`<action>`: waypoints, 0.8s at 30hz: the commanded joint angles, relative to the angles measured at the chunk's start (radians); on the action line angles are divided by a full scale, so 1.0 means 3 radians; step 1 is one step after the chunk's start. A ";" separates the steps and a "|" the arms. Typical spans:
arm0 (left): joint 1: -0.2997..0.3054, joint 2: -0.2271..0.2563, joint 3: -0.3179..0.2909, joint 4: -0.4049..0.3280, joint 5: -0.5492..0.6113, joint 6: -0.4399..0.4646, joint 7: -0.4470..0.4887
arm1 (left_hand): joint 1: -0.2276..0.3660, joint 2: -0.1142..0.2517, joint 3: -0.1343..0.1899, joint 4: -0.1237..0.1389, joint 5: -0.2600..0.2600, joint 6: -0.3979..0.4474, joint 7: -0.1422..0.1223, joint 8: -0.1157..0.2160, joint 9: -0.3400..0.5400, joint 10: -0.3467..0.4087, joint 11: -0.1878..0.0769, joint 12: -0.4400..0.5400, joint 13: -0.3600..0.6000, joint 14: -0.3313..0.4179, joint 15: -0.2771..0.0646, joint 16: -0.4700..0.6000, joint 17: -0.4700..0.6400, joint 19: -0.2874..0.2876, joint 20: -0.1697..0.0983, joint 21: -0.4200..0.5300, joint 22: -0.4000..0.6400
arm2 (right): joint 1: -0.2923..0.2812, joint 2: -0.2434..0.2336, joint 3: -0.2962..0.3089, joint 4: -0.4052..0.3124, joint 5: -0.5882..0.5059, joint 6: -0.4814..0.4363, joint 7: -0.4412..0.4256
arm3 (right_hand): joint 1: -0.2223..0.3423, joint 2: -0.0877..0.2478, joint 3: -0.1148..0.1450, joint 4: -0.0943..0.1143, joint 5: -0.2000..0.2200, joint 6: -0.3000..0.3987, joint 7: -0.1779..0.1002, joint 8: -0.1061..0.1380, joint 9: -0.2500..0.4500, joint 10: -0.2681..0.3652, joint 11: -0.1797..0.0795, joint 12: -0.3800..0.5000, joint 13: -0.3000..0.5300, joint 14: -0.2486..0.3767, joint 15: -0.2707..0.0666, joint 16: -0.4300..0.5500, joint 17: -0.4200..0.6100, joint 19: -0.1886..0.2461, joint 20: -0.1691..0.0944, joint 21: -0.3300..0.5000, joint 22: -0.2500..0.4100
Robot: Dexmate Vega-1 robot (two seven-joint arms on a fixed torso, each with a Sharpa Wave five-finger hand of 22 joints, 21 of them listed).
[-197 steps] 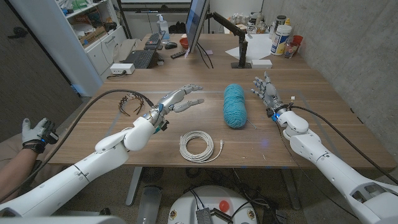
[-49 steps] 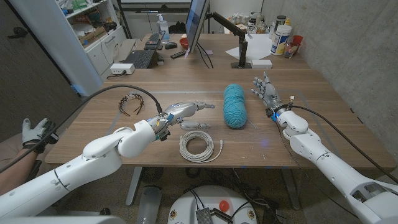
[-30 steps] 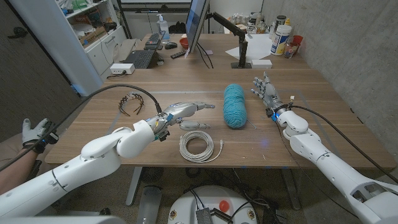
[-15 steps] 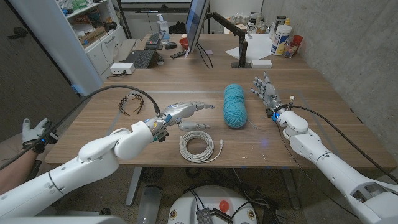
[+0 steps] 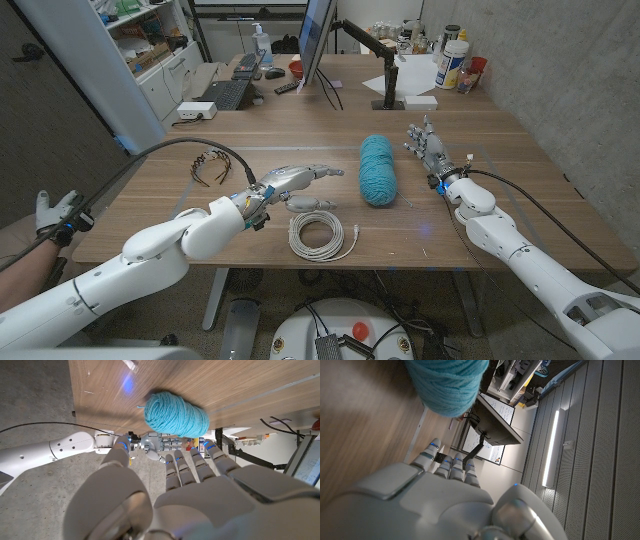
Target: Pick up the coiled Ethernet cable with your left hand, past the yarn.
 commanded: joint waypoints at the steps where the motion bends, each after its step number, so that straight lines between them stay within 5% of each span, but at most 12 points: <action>1: 0.0057 0.0026 -0.0033 -0.0050 0.0014 0.0004 -0.0013 | 0.0027 0.0017 -0.0011 -0.0010 -0.0012 0.0015 0.0003 -0.0001 0.0012 0.0025 0.0001 0.0010 0.0014 0.0017 -0.0168 -0.0002 0.0019 -0.0004 -0.0008 0.0004 0.0008 | -0.0002 -0.0001 -0.0002 -0.0005 -0.0004 -0.0003 -0.0004 | 0.0006 0.0103 -0.0018 0.0007 0.0021 -0.0018 -0.0003 0.0007 0.0009 -0.0008 -0.0003 0.0018 -0.0001 -0.0023 0.0002 0.0014 0.0006 -0.0023 0.0009 0.0023 0.0009; 24: 0.0214 0.0127 -0.0151 -0.0191 0.0006 0.0055 -0.0066 | 0.0025 0.0036 -0.0016 -0.0002 -0.0017 0.0027 -0.0003 -0.0005 0.0013 0.0028 -0.0009 0.0008 0.0020 0.0017 -0.0167 -0.0005 0.0021 0.0000 -0.0015 0.0005 0.0008 | 0.0021 0.0004 -0.0011 0.0021 -0.0008 -0.0011 0.0012 | 0.0007 0.0105 -0.0022 0.0007 0.0023 -0.0020 -0.0004 0.0008 0.0009 -0.0013 -0.0003 0.0020 -0.0001 -0.0029 -0.0001 0.0015 0.0006 -0.0023 0.0011 0.0025 0.0009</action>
